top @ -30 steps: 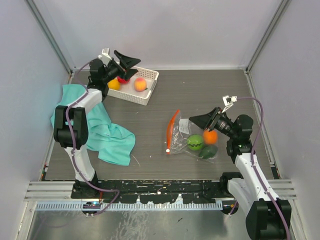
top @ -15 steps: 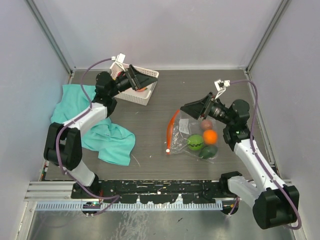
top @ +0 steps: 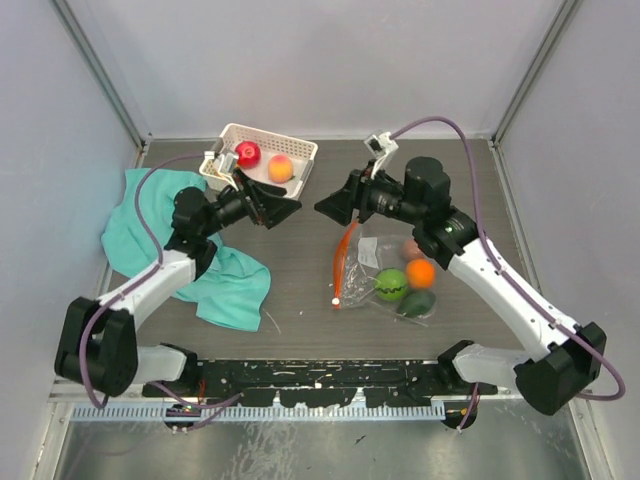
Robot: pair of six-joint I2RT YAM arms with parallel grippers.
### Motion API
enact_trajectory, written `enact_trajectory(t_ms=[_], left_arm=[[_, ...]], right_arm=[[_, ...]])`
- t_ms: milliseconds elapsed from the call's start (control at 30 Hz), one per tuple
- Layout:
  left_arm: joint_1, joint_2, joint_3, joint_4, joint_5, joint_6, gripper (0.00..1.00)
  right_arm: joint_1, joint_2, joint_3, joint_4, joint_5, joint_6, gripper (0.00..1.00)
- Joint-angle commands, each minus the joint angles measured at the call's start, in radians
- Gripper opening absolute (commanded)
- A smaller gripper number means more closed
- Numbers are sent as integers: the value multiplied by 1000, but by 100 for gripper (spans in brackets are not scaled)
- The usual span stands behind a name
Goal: Open the zip-top bag and remove the fake food
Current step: Pick up the fake fruit from the zipper food storage bag.
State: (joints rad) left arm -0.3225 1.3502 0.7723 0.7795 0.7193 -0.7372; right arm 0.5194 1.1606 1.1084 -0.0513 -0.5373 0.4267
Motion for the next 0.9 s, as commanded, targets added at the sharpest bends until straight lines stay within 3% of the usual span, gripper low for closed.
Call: enact_trajectory(t_ms=[0, 300, 633, 867], left_arm=[[1, -178, -38, -214, -130, 288, 98], [3, -412, -98, -622, -383, 437, 98], [6, -587, -120, -947, -625, 368, 98], [11, -615, -130, -1080, -623, 260, 98]], right_arm=[[77, 67, 150, -183, 188, -132, 63], [260, 254, 371, -422, 506, -228, 63], [434, 456, 510, -610, 902, -254, 63], [499, 576, 508, -716, 1121, -217, 65]])
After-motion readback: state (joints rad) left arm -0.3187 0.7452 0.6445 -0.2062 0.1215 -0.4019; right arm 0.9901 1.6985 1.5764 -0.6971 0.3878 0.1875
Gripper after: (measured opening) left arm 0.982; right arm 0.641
